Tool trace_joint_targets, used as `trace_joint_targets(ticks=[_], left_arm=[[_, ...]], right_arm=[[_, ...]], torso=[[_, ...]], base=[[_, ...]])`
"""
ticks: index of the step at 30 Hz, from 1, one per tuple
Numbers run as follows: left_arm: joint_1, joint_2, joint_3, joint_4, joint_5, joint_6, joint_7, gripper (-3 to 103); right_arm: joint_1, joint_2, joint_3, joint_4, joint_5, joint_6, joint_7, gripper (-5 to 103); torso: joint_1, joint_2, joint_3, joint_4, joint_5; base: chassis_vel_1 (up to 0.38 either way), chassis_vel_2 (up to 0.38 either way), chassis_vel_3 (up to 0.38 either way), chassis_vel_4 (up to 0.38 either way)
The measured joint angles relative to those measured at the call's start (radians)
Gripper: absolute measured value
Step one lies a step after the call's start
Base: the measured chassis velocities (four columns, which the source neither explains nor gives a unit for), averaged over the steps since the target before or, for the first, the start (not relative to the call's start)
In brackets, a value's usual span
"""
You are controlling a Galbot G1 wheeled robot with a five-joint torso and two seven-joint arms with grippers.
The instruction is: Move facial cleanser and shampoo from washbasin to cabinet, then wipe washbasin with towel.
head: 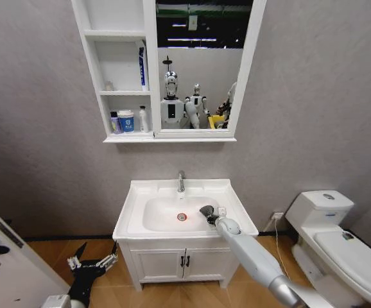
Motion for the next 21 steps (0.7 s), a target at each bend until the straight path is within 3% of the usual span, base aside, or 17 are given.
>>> trace_joint_targets(ticks=[3, 11, 21], left_arm=[[0.000, 0.000, 0.000, 0.000, 0.000, 0.000, 0.000, 100], [0.000, 0.000, 0.000, 0.000, 0.000, 0.000, 0.000, 100], [0.000, 0.000, 0.000, 0.000, 0.000, 0.000, 0.000, 100]], right_arm=[[0.037, 0.041, -0.008, -0.081, 0.016, 0.002, -0.017, 7], [0.124, 0.132, -0.011, -0.299, 0.048, 0.025, -0.113, 7], [0.186, 0.154, -0.020, -0.339, 0.188, -0.014, -0.168, 7]], torso=[[0.000, 0.001, -0.001, 0.0002, -0.0014], [0.000, 0.000, 0.000, 0.0003, 0.0005], [0.001, -0.001, 0.001, -0.0005, 0.0012]], base=[[0.000, 0.000, 0.000, 0.000], [0.000, 0.000, 0.000, 0.000], [0.000, 0.000, 0.000, 0.000]])
